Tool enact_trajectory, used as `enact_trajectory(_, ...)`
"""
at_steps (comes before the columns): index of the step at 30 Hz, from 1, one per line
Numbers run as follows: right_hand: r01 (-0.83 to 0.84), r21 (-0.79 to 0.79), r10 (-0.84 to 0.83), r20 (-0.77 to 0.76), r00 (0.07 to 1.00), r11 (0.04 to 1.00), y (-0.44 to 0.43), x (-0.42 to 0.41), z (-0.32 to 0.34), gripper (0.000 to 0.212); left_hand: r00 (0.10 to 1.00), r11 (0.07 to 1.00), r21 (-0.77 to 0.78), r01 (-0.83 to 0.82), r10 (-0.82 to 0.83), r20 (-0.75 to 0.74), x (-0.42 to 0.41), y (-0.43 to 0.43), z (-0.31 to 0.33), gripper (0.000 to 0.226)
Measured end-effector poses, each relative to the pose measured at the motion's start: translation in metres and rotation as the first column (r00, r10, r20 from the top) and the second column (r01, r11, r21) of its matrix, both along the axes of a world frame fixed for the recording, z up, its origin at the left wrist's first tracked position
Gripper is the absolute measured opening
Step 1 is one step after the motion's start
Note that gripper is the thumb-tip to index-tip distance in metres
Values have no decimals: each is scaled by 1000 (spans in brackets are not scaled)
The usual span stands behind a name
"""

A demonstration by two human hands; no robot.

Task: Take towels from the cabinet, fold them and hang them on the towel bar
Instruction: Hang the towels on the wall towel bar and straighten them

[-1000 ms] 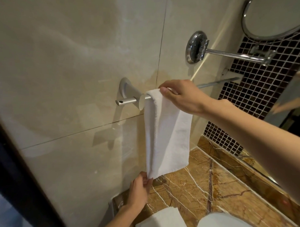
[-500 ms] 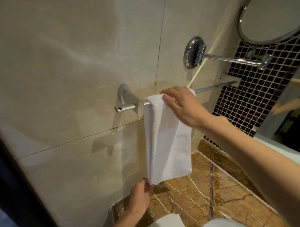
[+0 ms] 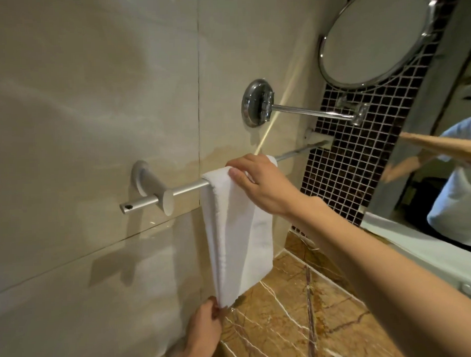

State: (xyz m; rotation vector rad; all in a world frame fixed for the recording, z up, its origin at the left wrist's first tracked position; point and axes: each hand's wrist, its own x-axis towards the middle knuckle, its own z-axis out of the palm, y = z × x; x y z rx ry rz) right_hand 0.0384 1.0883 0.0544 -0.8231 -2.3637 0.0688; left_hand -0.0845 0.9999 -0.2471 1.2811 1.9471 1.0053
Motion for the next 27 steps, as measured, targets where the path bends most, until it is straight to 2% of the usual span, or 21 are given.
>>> enact_trajectory(16,-3,47,4,-9,1000,999,79,60,-1,46,998,999,-37,27,-29,-49,57,72,13,17)
enact_trajectory(20,-4,44,5,-19,1000,999,100,75,-3,44,999,1000,-9,23,-23,-40,68,93,7,10)
enact_trajectory(27,-10,50,12,-37,999,999,131,96,-5,43,995,998,31,48,-45,-84,91,122,7,16)
